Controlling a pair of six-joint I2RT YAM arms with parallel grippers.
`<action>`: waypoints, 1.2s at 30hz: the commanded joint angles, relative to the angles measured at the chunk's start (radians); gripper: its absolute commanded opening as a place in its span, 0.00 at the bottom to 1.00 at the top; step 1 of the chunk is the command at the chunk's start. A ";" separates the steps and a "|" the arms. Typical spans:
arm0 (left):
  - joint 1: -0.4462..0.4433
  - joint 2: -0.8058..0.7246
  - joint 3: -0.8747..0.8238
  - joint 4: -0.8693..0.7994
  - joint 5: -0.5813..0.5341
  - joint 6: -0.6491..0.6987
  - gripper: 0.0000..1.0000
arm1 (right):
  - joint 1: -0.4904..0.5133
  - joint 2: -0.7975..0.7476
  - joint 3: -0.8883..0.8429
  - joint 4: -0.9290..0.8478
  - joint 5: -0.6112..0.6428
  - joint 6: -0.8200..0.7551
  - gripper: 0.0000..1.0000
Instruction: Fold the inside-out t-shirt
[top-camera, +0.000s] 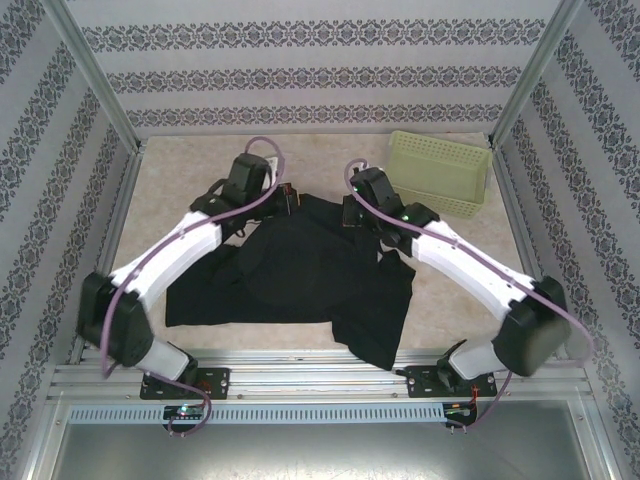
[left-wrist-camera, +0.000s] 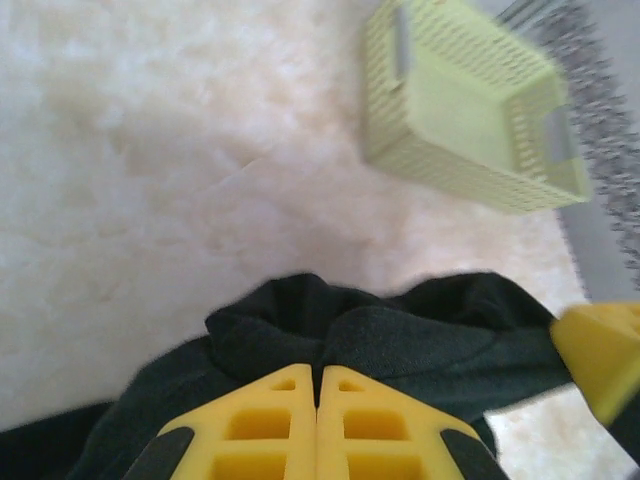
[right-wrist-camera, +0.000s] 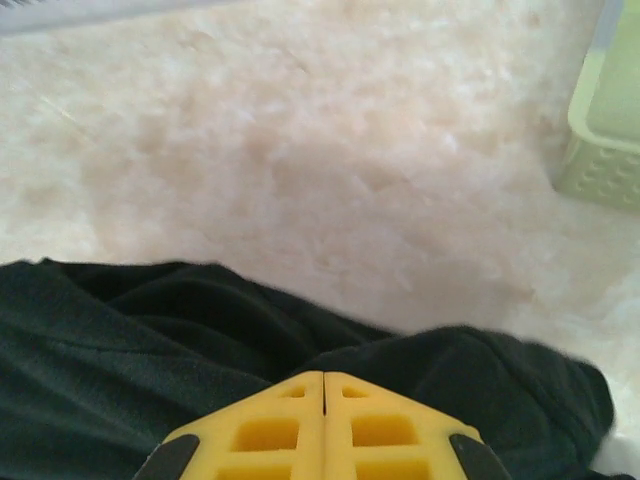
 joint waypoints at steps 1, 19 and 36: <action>-0.054 -0.122 -0.185 0.028 -0.047 0.062 0.00 | 0.049 -0.083 -0.144 -0.024 0.094 -0.023 0.00; -0.216 -0.056 -0.352 0.018 0.010 0.007 0.64 | 0.385 -0.174 -0.609 0.056 0.165 0.399 0.00; -0.252 0.162 -0.277 -0.010 -0.105 -0.054 0.20 | 0.378 -0.332 -0.550 -0.045 0.247 0.289 0.38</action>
